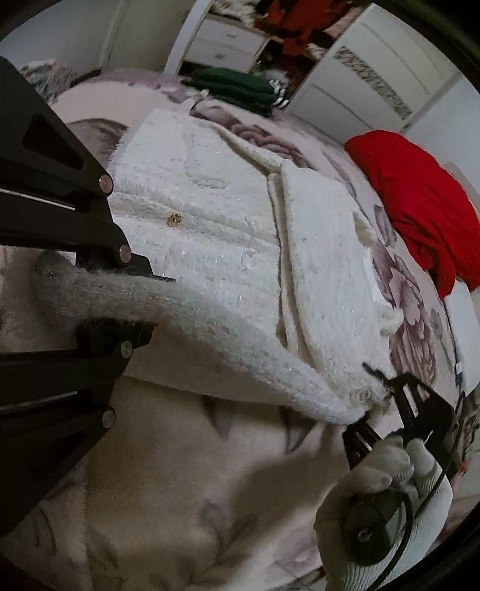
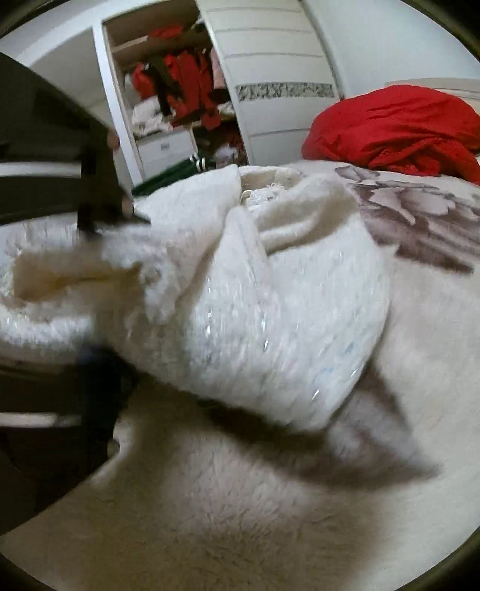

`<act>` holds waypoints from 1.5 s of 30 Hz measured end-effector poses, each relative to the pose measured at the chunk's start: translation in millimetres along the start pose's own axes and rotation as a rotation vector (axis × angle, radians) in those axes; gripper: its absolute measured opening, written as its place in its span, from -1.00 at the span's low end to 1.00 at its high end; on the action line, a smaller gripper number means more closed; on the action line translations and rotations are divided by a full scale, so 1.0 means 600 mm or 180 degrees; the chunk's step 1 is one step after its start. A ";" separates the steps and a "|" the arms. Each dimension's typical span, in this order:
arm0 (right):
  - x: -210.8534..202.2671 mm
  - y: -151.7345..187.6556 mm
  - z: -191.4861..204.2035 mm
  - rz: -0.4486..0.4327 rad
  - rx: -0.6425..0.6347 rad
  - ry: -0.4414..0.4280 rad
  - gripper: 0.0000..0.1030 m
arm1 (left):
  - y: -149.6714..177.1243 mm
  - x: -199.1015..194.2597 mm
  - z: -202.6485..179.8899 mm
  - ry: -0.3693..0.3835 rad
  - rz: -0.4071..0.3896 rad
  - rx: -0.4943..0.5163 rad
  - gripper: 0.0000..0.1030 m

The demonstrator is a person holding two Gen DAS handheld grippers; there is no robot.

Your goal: Fold large clothes

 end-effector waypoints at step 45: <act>0.277 0.426 0.028 0.0351 0.0379 0.0583 0.58 | 0.114 0.358 0.563 0.2574 0.0135 -0.1824 -0.69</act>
Point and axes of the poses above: each gripper's, at about its wrist camera, not at the fingertips, and x roughly the way its jaws point, z to its left, y to its underside, the point moved 4 cm from there along x, roughly the way its jaws point, and after that the axes turned 9 degrees about x, right-handed, at the moved point
